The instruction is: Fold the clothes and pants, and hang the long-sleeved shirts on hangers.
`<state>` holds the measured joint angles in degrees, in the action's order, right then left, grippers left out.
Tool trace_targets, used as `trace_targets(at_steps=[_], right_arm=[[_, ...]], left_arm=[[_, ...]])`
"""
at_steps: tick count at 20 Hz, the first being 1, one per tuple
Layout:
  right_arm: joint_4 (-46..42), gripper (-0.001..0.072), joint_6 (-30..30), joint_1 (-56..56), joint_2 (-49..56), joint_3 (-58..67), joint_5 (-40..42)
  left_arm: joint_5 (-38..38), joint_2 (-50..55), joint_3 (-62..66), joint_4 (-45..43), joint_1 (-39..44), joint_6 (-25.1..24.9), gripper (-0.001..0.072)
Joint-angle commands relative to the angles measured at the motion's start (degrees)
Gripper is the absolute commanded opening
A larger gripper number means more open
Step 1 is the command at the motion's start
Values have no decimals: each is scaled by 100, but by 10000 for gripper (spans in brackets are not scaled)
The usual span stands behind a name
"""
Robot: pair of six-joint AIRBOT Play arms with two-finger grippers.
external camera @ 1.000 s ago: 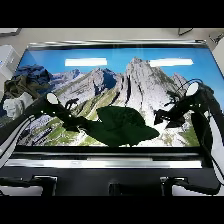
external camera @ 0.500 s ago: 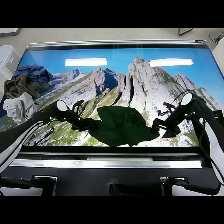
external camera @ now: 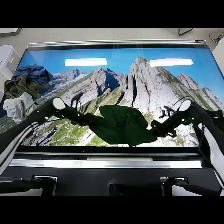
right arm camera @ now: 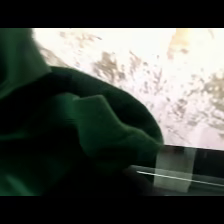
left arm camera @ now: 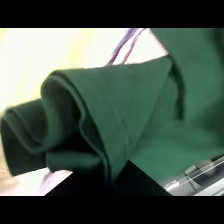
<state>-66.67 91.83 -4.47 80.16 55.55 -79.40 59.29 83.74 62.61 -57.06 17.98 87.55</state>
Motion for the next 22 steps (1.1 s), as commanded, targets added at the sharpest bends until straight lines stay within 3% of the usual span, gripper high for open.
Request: trace_targets(at_steps=[1, 5, 8, 10, 14, 18, 20, 22], right_arm=[[-817, 38, -120, -4, -629, 1130, 122], [-2354, 39, 146, -2, -1563, 3764, 385], [-2286, 39, 354, -2, -2315, 4730, 625], [-2205, 39, 439, -2, -2787, 4739, 374], [-2208, 39, 520, -2, -3128, 4739, -1034], [-2140, 39, 636, -2, -3128, 4223, -1827], [-2057, 39, 636, -2, -3128, 3355, -1971], [-2041, 40, 601, -2, -3099, 2159, -1513]], left_arm=[[-42, -1051, 763, -1023, -164, -59, 20], [-66, -2535, 2535, -1394, -1016, 103, 20], [-216, -3530, 2988, -1394, -1484, 166, 20], [-79, -4026, 2846, -1392, -1497, 254, 20], [656, -4568, 2131, -1394, -1497, 400, 20], [1517, -4662, 415, -1320, -1399, 402, 20], [1401, -4653, -835, -966, -1220, 402, 20], [1154, -4594, -2072, -400, -986, 400, 20]])
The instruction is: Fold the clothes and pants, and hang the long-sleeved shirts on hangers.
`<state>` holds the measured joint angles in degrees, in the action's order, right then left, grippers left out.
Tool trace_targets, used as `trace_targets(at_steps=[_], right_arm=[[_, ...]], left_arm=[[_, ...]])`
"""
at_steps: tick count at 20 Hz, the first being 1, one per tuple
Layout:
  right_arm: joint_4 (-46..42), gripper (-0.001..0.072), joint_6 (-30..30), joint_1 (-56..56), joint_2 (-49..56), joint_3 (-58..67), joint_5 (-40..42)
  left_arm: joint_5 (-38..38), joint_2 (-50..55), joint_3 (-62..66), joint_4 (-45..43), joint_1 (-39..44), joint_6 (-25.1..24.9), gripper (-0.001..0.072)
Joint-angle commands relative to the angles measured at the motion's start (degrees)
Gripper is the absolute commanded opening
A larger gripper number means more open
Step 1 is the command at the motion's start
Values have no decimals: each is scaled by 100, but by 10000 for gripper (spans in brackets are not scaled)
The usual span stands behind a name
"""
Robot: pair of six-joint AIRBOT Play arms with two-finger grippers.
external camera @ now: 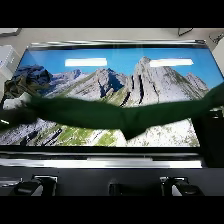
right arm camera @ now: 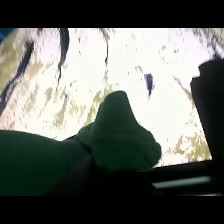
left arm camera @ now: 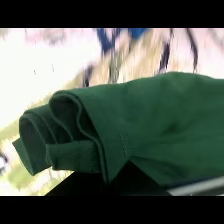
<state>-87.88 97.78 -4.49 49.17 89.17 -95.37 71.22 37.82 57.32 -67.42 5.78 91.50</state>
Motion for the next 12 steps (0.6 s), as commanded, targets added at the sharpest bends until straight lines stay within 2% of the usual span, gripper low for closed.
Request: trace_targets(at_steps=[1, 4, 8, 10, 12], right_arm=[[85, 40, -33, 0, 72, -1720, 629], [219, 40, -37, 0, 662, -2509, 2461], [1274, 40, 411, 0, 1867, -2520, 4675], [2020, 40, 431, 0, 2358, -2520, 5410], [2721, 40, 492, 11, 2767, -2520, 5659]], left_arm=[[-219, 68, -2024, 833, 352, 4, 21], [-944, 625, -2605, 986, 535, -2, 21], [-2750, 1853, -1971, 988, 525, 2, 21], [-3331, 2677, -1460, 990, 525, 4, 21], [-3464, 3521, -940, 1069, 527, 2, 22]])
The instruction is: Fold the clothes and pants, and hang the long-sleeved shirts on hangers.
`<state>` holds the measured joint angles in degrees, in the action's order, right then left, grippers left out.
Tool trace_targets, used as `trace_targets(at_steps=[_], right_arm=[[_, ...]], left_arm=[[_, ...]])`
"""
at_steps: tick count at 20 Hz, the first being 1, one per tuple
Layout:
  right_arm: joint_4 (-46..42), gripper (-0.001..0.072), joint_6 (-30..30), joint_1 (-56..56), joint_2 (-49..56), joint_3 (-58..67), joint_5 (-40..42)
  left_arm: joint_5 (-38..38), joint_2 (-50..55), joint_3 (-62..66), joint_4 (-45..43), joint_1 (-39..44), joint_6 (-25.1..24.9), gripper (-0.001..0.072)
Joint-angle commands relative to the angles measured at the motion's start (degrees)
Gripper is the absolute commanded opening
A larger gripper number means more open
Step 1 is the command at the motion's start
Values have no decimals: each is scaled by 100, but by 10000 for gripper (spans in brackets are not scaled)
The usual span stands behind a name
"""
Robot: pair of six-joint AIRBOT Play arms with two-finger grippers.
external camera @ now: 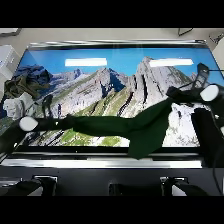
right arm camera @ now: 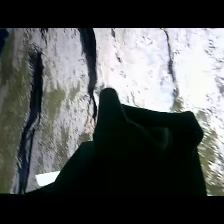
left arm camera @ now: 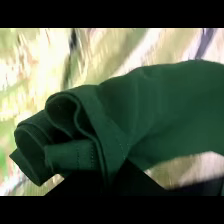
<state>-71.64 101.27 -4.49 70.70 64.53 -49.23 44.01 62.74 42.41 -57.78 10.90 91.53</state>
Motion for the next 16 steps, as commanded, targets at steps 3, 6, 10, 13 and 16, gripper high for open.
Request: trace_targets(at_steps=[3, 6, 10, 13, 16], right_arm=[[1604, 155, 162, 11, 1051, -55, 905], [1558, 706, -111, -225, 1060, 90, 490], [1349, 709, -1029, -1532, 1038, 562, -1517], [918, 694, -1355, -2286, 1038, 382, -2942], [654, 695, -1646, -2424, 1038, -72, -3578]], left_arm=[[-597, 1941, 1158, 599, 15, 2, 359], [494, 2162, 1803, 573, -334, -238, 714], [3008, 2096, 2511, -188, -1652, -466, 715], [3727, 2013, 2149, -175, -2271, -804, 714], [3407, 1993, 1285, 501, -2155, -1322, 714]])
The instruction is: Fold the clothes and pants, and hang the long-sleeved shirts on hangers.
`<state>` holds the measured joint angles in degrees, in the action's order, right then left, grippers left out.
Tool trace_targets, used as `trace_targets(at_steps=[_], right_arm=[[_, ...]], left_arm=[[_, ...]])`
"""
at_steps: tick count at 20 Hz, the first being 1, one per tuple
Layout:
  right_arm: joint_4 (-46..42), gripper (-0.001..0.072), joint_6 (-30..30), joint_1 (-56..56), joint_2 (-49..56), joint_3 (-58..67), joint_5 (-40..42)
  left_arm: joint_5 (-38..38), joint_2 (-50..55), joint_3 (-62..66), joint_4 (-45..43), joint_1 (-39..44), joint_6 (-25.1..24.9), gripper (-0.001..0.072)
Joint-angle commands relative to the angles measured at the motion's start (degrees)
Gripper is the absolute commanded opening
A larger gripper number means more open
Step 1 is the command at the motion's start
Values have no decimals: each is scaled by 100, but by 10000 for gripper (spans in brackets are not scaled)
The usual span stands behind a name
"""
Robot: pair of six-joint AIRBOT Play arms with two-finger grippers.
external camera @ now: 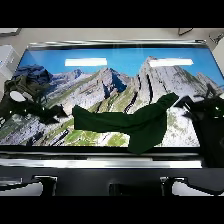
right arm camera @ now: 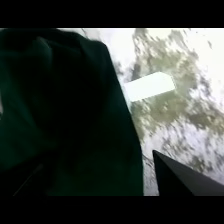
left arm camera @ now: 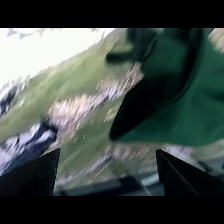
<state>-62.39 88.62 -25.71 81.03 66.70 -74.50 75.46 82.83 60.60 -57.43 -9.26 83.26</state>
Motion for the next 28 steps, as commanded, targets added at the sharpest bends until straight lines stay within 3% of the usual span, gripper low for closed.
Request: trace_targets(at_steps=[1, 4, 9, 10, 13, 15, 21, 28], right_arm=[[-199, 695, -385, -295, 4, -450, -1058], [0, 695, -404, -297, 4, -752, -1049], [22, 694, -404, -295, 2, -774, -1128], [22, 694, -404, -295, 2, -774, -1117], [20, 694, -404, -295, 4, -774, -1078], [17, 693, -404, -295, 4, -826, -1040], [24, 695, -529, 302, 22, -1528, -66], [44, 689, 190, 1141, 205, -1563, 1084]], left_arm=[[-35, -15, -820, 826, -15, -660, 714], [-1034, 81, -1366, 1556, 468, -968, 713], [-2026, 201, -1377, 1596, 957, -979, 709], [-2142, 201, -1377, 1596, 1008, -979, 617], [-2256, 199, -1373, 1611, 1054, -920, 167], [-2232, 160, -1368, 1611, 1043, -1008, 22], [-2234, -219, -1368, 1609, 1043, -1003, 21], [-2149, -542, -1368, 1609, 1043, -1001, 21]])
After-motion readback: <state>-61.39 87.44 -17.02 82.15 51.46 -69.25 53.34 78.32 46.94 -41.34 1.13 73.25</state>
